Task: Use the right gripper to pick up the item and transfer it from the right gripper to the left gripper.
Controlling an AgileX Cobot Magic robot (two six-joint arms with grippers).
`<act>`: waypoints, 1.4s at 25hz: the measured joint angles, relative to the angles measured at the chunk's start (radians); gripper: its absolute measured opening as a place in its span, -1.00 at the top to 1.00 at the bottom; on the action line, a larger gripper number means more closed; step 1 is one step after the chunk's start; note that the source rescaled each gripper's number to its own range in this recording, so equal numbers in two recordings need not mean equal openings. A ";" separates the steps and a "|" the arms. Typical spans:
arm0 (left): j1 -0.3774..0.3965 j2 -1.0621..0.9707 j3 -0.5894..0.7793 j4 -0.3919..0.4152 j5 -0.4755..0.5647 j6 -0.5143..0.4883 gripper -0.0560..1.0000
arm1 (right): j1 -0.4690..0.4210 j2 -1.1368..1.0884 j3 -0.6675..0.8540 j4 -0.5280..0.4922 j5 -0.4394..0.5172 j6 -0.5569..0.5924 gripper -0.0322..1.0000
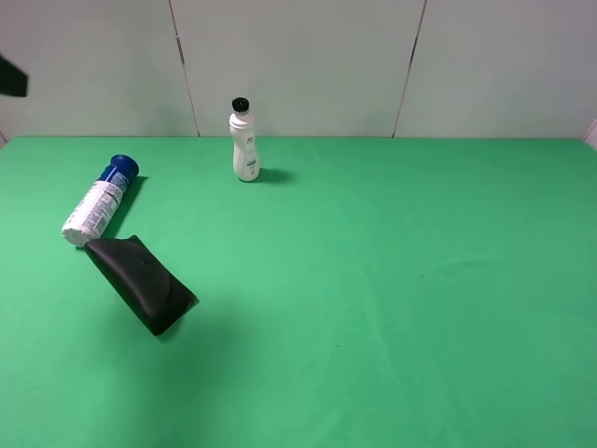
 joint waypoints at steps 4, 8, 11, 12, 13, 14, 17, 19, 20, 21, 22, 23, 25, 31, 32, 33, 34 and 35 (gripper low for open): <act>0.000 -0.254 0.127 0.010 0.037 -0.008 -0.42 | 0.000 0.000 0.000 0.000 0.000 0.000 -1.00; 0.000 -0.521 0.209 0.016 0.129 -0.008 -0.42 | 0.000 0.000 0.000 0.000 0.000 0.000 -1.00; 0.000 -0.679 0.230 0.018 0.237 -0.009 -0.42 | 0.000 0.000 0.000 0.000 0.000 0.000 -1.00; 0.000 -0.723 0.230 0.018 0.267 -0.011 -0.42 | 0.000 0.000 0.000 0.000 0.000 0.000 -1.00; 0.000 -0.756 0.230 0.018 0.300 -0.011 -0.42 | 0.000 0.000 0.000 0.000 0.000 0.000 -1.00; 0.000 -0.788 0.230 0.018 0.337 -0.011 -0.42 | 0.000 0.000 0.000 0.000 0.000 0.000 -1.00; 0.000 -0.846 0.230 0.018 0.435 -0.016 -0.42 | 0.000 0.000 0.000 0.000 0.000 0.000 -1.00; 0.000 -0.866 0.230 0.018 0.496 -0.016 -0.42 | 0.000 0.000 0.000 0.000 0.000 0.000 -1.00; 0.000 -0.870 0.230 0.018 0.525 -0.018 -0.42 | 0.000 0.000 0.000 0.000 0.000 0.000 -1.00; 0.000 -0.872 0.230 0.018 0.552 -0.019 -0.42 | 0.000 0.000 0.000 0.000 0.000 0.000 -1.00; 0.000 -0.872 0.230 0.018 0.580 -0.019 -0.42 | 0.000 0.000 0.000 0.000 0.000 0.000 -1.00; 0.000 -0.872 0.230 0.018 0.628 -0.019 -0.42 | 0.000 0.000 0.000 0.000 0.000 0.000 -1.00; 0.000 -0.872 0.238 0.017 0.664 -0.020 -0.42 | 0.000 0.000 0.000 0.000 0.000 0.000 -1.00; 0.000 -0.872 0.311 0.014 0.664 -0.041 -0.42 | 0.000 0.000 0.000 0.000 0.000 0.000 -1.00; 0.000 -0.872 0.314 0.011 0.663 -0.046 -0.42 | 0.000 0.000 0.000 0.000 0.000 0.000 -1.00; 0.000 -0.872 0.315 0.009 0.663 -0.050 -0.42 | 0.000 0.000 0.000 0.000 0.000 0.000 -1.00; 0.000 -0.872 0.315 0.008 0.658 -0.051 -0.42 | 0.000 0.000 0.000 0.000 0.000 0.000 -1.00; 0.000 -0.872 0.315 0.007 0.651 -0.053 -0.42 | 0.000 0.000 0.000 0.000 0.000 0.000 -1.00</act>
